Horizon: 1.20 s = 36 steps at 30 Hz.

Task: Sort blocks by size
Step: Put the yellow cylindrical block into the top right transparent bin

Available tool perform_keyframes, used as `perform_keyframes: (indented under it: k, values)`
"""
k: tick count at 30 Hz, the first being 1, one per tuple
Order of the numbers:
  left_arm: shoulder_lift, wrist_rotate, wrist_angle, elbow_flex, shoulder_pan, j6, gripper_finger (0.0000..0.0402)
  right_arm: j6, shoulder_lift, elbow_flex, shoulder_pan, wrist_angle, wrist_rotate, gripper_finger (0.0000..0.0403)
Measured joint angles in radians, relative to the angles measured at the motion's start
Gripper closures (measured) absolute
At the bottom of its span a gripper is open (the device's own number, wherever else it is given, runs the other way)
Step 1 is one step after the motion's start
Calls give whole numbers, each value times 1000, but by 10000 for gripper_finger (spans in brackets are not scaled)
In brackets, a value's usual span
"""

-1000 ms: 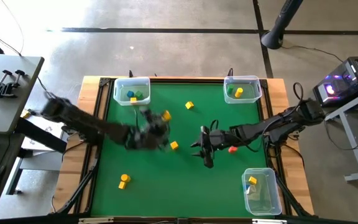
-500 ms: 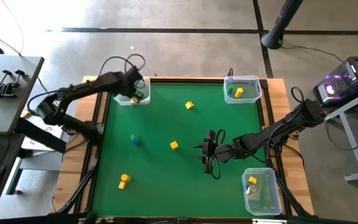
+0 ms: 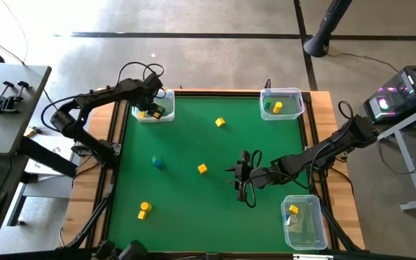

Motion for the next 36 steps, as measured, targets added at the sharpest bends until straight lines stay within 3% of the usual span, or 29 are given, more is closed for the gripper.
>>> perform_keyframes:
  k: [9, 15, 19, 27, 32, 36]
  values:
    - [-27, 1, 7, 0, -24, 21, 225, 0, 0, 0, 0, 0, 0, 233]
    - [-151, 3, 104, -29, -192, -15, 225, 0, 27, 0, 0, 10, 0, 233]
    - [-284, 26, 315, -133, -375, -108, 225, -2, 102, 1, 0, 75, 0, 233]
    - [-501, -3, 837, -358, -875, -155, 226, -76, 295, 1, -4, 448, -56, 233]
    - [-500, -92, 852, -340, -1198, -97, 242, -79, 344, 1, -30, 542, -61, 233]
    - [-442, -226, 682, -269, -1421, -87, 259, -70, 344, 1, -48, 545, -87, 233]
